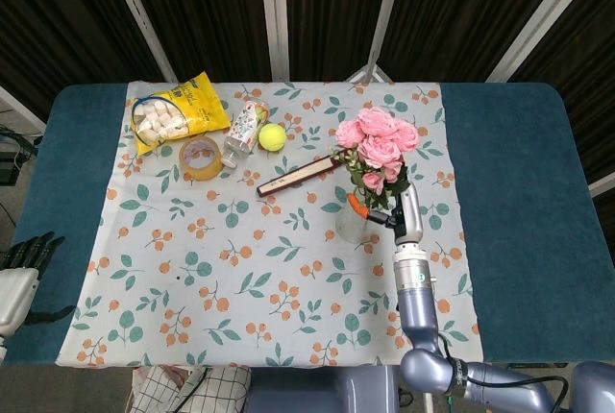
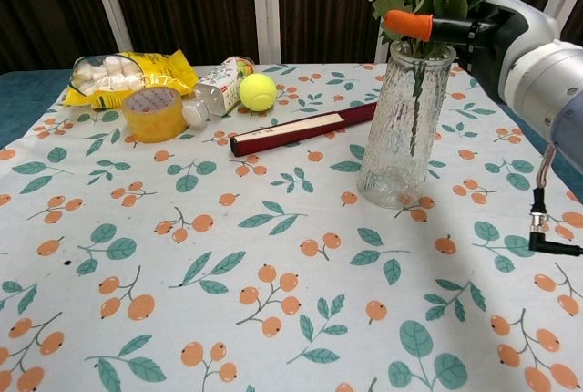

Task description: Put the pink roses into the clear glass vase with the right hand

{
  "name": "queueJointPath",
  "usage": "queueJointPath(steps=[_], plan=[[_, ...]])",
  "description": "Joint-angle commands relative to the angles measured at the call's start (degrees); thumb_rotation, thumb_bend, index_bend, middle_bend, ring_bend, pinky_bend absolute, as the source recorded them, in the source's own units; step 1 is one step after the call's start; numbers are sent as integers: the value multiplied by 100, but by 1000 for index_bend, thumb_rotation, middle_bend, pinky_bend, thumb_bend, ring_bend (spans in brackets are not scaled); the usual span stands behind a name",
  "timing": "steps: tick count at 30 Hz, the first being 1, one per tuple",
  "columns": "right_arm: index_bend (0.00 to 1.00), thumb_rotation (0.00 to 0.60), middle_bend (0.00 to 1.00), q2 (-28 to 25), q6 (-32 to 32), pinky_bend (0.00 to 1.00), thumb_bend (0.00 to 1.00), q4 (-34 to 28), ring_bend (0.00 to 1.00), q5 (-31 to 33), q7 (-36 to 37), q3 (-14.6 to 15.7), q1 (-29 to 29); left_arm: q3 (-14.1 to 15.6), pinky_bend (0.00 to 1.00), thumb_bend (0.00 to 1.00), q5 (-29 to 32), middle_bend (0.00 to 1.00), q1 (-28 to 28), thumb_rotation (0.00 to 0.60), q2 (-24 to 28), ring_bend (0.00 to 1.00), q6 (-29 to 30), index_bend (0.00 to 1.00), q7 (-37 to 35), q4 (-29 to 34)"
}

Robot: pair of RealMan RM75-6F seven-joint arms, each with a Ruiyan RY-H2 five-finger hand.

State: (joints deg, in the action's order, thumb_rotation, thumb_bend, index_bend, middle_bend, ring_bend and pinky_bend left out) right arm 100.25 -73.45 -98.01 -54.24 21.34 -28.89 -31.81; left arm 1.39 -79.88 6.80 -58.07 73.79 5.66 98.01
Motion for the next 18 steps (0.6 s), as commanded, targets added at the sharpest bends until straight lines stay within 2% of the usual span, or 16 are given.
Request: queueJointPath(steps=[1,11,18], plan=[[0,600,0,-89,25,0,249,-92,0,-44,12,105,114,2,0,0,-3,0,-1,600,2,0,3,0,-1,1],[0,600,0,-507,10,0,249,-266,0,-440,-219,766,548,4,0,0,-49,0,-14,600,-12,0,66,0,26,-18],[0,600,0,-1328,-56,0,248,-518,0,-993,-436,1210,942,14,0,0,-99,0,-50,600,-32,0,154,0,27,-49]])
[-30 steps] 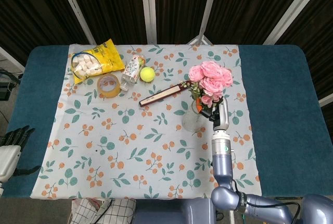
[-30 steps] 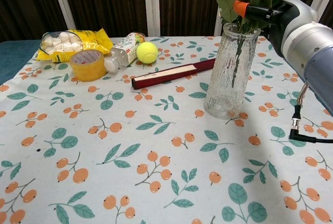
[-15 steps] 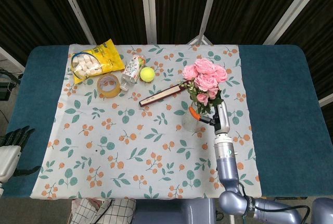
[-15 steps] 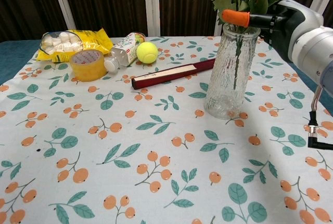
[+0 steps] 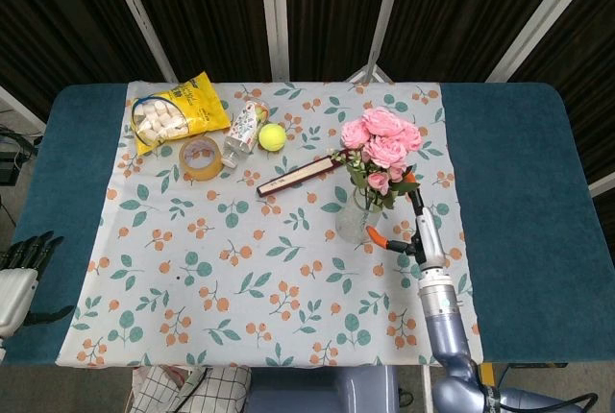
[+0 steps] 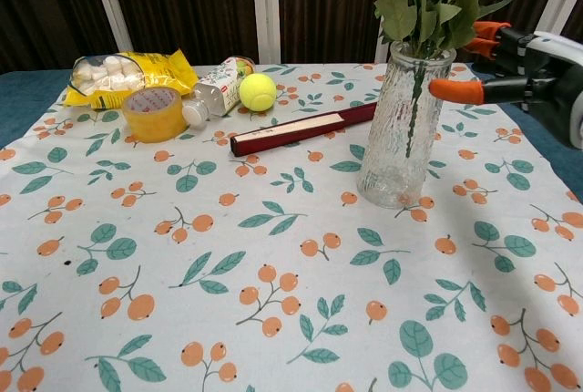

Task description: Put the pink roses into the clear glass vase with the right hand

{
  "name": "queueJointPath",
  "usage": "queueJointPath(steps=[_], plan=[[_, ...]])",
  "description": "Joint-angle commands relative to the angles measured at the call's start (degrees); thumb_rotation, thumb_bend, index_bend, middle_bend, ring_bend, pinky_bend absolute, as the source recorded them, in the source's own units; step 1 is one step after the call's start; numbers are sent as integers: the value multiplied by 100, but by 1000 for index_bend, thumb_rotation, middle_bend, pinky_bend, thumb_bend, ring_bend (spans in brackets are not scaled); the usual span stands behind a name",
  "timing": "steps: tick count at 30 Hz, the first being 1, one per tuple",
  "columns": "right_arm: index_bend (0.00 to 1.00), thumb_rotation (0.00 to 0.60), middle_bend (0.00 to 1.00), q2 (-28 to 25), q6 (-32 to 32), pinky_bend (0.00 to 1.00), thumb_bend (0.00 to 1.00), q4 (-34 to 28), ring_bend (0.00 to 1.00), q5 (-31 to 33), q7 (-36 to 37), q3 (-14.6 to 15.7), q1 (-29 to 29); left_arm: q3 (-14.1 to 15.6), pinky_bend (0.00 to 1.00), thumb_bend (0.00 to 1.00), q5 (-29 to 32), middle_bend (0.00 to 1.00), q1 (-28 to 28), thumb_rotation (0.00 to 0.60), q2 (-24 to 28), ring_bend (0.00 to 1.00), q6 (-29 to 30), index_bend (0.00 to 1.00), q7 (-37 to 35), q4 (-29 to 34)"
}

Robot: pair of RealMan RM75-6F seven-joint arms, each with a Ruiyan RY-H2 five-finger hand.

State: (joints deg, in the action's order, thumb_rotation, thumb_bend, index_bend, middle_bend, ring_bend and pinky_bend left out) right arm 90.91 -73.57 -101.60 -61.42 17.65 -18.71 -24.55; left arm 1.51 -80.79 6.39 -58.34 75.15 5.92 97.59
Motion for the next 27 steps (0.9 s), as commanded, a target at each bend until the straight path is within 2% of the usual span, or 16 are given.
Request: queueJointPath(steps=[1,9,14,17,20,27], plan=[[0,600,0,-562,-49,0,248,-220,0,-359,-46,246,291,1,0,0,-15,0,-15,600,-8,0,35,0,3,-13],[0,600,0,-1847,-167,0,247,-408,0,-789,-124,930,1002,0,0,0,-78,0,-58,600,-48,0,158,0,59,-49],[0,600,0,-2741,-201,0,247,-345,0,-1016,-658,1289,1270,-24,0,0,-243,0,-131,600,-99,0,438,0,121,-115],[0,600,0,-2923,-593,0,248,-5,0,-1427,-1285,1490,1452,-39,0,0,-383,0,-190,600,-176,0,661,0,191,-221],[0,600,0,-2811,-1161,0,248,485,0,-1889,-1901,1633,1669,-71,0,0,-475,0,-253,600,-274,0,873,0,224,-346],[0,600,0,-2613,-1749,0,248,1194,0,-2365,-2442,1713,1916,-113,0,0,-511,0,-309,600,-392,0,1032,0,298,-491]])
